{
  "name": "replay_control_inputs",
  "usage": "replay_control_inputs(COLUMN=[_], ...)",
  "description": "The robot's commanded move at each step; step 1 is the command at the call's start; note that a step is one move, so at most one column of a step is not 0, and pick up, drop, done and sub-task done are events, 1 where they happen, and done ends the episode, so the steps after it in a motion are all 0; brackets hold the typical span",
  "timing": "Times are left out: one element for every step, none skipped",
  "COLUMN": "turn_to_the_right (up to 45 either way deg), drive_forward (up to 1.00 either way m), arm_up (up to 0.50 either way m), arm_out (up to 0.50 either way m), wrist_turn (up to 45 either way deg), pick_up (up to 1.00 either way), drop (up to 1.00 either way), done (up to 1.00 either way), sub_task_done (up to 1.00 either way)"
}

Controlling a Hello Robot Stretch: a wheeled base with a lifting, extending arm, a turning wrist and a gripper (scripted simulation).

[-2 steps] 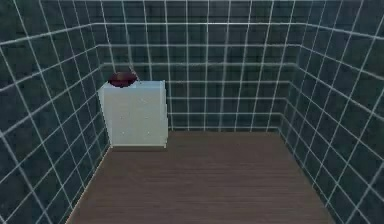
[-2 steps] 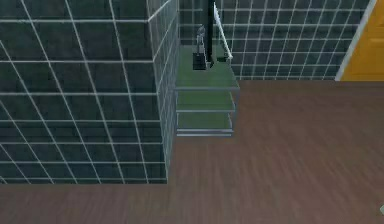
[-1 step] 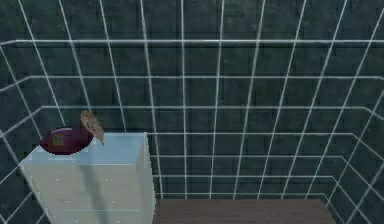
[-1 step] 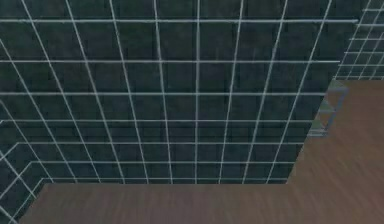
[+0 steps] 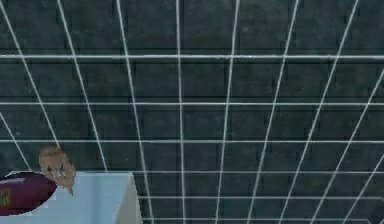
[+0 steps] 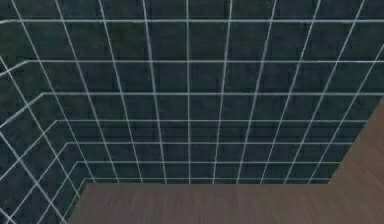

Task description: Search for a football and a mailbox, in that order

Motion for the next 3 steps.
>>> replay_control_inputs(turn_to_the_right=[-45.0,0.0,-45.0], drive_forward=[0.0,0.0,0.0], arm_up=[0.0,0.0,0.0], arm_out=[0.0,0.0,0.0], wrist_turn=[0.0,0.0,0.0], pick_up=[0.0,0.0,0.0], drop=[0.0,0.0,0.0], done=[0.0,0.0,0.0], sub_task_done=[0.0,1.0,0.0])
